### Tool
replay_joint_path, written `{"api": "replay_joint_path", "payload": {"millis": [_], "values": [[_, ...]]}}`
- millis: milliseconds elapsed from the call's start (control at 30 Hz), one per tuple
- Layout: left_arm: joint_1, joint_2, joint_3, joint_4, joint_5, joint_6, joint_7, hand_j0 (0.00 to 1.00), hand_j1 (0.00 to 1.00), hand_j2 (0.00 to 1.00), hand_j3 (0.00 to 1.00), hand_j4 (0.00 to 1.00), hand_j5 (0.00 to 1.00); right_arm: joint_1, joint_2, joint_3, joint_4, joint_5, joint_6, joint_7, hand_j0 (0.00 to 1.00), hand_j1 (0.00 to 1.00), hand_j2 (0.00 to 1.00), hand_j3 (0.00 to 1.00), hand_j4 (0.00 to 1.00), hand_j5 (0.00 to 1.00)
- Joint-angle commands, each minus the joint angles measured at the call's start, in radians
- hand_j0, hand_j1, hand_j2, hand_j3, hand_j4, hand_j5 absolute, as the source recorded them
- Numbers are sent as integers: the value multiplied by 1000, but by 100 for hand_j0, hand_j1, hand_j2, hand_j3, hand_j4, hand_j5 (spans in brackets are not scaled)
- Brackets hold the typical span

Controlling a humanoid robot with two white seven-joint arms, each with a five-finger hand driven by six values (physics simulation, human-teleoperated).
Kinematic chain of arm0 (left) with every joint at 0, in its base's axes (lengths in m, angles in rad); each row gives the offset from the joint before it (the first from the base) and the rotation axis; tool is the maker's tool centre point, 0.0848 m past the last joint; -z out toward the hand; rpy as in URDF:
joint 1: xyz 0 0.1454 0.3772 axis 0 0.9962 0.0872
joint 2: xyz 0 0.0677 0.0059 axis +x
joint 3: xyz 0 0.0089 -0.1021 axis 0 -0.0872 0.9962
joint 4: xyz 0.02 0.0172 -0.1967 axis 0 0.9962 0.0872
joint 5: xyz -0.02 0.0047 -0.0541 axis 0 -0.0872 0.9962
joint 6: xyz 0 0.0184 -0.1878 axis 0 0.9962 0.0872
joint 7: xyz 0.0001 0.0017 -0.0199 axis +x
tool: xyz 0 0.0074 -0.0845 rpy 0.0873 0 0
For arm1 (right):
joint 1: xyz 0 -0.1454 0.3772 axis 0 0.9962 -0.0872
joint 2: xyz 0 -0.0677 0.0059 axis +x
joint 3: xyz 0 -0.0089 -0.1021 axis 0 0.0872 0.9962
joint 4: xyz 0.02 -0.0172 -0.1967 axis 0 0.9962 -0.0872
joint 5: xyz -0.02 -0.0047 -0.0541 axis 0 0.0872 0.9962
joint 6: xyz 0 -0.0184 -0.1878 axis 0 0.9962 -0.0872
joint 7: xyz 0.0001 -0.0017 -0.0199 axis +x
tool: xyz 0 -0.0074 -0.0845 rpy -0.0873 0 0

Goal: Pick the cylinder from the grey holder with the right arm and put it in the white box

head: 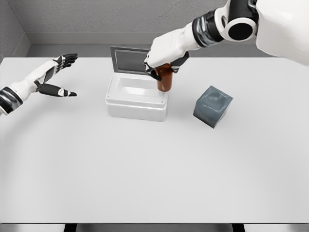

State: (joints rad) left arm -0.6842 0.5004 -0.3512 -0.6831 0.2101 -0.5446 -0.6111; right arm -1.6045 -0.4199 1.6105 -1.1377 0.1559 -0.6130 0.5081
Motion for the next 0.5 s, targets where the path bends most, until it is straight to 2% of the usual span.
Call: {"api": "replay_joint_path", "payload": {"millis": [0, 467], "values": [[0, 1, 1, 2, 8, 2, 0, 100, 100, 100, 100, 100, 100, -3, 13, 6, 9, -4, 2, 0, 35, 35, 35, 35, 35, 35], [0, 1, 1, 2, 8, 2, 0, 100, 100, 100, 100, 100, 100, -5, 46, 8, 36, -4, 2, 0, 36, 36, 36, 36, 36, 36]]}}
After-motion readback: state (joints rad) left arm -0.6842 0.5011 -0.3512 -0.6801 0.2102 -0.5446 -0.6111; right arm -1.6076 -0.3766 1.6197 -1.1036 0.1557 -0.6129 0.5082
